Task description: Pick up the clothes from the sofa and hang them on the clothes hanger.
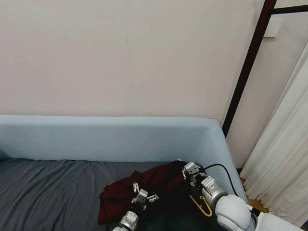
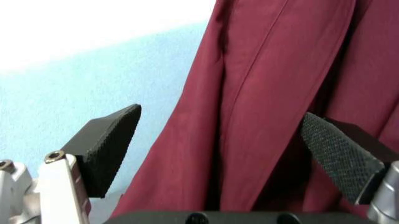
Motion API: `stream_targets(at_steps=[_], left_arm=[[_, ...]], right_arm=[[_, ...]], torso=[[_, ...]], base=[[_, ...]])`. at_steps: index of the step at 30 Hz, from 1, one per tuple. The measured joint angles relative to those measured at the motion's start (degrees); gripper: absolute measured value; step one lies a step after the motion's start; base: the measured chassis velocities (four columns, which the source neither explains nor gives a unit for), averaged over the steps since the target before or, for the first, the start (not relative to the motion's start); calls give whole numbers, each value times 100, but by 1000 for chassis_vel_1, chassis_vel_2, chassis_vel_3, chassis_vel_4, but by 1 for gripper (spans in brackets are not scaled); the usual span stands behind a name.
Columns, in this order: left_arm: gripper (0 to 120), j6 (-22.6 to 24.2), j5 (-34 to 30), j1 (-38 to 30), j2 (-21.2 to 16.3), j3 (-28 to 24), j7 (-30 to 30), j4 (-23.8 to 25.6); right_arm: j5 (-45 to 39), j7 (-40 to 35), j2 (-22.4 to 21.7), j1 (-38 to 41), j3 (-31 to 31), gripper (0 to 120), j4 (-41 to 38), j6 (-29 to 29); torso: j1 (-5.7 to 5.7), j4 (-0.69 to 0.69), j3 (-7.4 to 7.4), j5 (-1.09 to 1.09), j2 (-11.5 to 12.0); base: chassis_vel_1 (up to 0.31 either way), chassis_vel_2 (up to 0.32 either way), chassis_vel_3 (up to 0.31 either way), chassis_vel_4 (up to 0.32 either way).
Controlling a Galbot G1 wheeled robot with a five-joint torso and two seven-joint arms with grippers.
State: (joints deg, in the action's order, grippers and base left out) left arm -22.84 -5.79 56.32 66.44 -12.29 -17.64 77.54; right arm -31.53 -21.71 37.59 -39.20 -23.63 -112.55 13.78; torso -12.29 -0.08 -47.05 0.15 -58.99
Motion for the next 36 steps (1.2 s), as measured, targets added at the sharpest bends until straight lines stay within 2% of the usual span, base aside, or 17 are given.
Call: stream_targets(at_steps=[14,19,23,24,29,32,33,35,36], left_arm=[[90,-164,296,-164,183,36,-110,-383],[82,-165,325,-177,184,-22,-119,-389],[62,-206,410,-114,171,-41,-134,-375],[62,-206,410,-114,171,-41,-134,-375],[41,-275,566,-9,149,-20,-180,-324],[35,-282,598,5,136,-20,-189,-310],[27,-284,611,15,129,-28,-193,-307],[23,-287,623,21,129,-31,-195,-308],[18,-292,630,21,135,-31,-197,-315]], right_arm=[[-101,-61,-20,57,4,0,-108,11],[-103,-66,-35,47,24,0,-108,13],[-101,-67,-63,34,29,0,-103,15],[-101,-67,-63,34,29,0,-103,15],[-99,-59,-77,67,3,0,-81,15],[-101,-60,-72,82,-8,0,-77,15],[-103,-60,-68,92,-18,0,-76,15],[-107,-59,-66,100,-27,0,-76,15],[-110,-59,-66,107,-33,0,-76,16]], torso=[[0,-1,0,0,0],[0,0,0,0,0],[0,0,0,0,0],[0,0,0,0,0],[0,0,0,0,0],[0,0,0,0,0],[0,0,0,0,0],[0,0,0,0,0],[0,0,0,0,0]], base=[[0,0,0,0],[0,0,0,0],[0,0,0,0],[0,0,0,0],[0,0,0,0],[0,0,0,0],[0,0,0,0],[0,0,0,0],[0,0,0,0]])
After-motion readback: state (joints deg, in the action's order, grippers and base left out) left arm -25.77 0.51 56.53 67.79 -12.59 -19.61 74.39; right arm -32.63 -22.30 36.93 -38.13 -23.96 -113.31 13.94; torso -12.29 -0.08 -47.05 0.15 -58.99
